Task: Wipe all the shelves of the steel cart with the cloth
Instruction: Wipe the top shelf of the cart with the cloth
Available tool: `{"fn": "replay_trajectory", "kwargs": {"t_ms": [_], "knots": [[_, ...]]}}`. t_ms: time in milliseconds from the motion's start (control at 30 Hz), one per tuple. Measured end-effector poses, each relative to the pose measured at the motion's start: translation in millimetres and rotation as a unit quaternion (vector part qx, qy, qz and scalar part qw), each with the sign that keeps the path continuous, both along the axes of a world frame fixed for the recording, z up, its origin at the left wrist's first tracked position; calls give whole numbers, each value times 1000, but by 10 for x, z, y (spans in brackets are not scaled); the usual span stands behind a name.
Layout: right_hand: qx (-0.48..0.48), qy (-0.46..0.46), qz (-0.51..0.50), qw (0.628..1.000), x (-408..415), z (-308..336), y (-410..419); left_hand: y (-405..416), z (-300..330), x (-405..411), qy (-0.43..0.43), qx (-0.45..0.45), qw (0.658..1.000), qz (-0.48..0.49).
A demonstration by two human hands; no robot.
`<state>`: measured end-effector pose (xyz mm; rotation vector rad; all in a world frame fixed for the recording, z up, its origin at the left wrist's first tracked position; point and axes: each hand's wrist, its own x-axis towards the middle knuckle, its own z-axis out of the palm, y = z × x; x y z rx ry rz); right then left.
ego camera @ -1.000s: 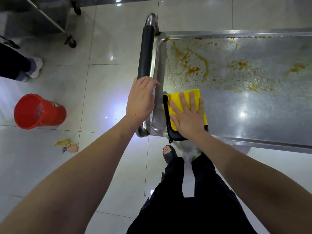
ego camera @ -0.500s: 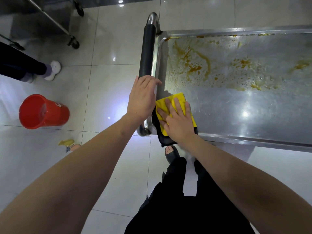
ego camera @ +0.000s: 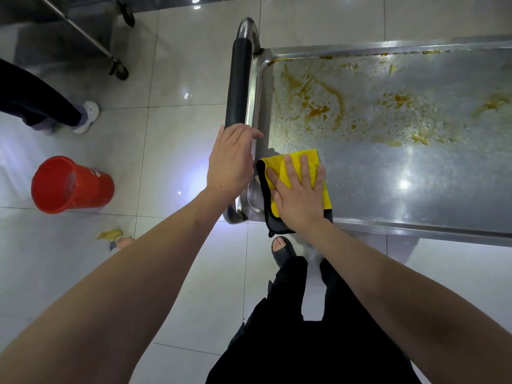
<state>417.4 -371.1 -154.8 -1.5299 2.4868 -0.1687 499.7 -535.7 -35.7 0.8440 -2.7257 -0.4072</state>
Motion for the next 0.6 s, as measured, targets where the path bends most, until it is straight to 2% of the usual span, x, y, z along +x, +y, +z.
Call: {"fn": "replay_trajectory", "kwargs": {"t_ms": [233, 600], "knots": [[-10, -10, 61, 998, 287, 12, -279, -5, 17, -22, -4, -5, 1000, 0], [-38, 4, 202, 979, 129, 23, 99, 14, 30, -39, -19, -30, 999, -1]]}}
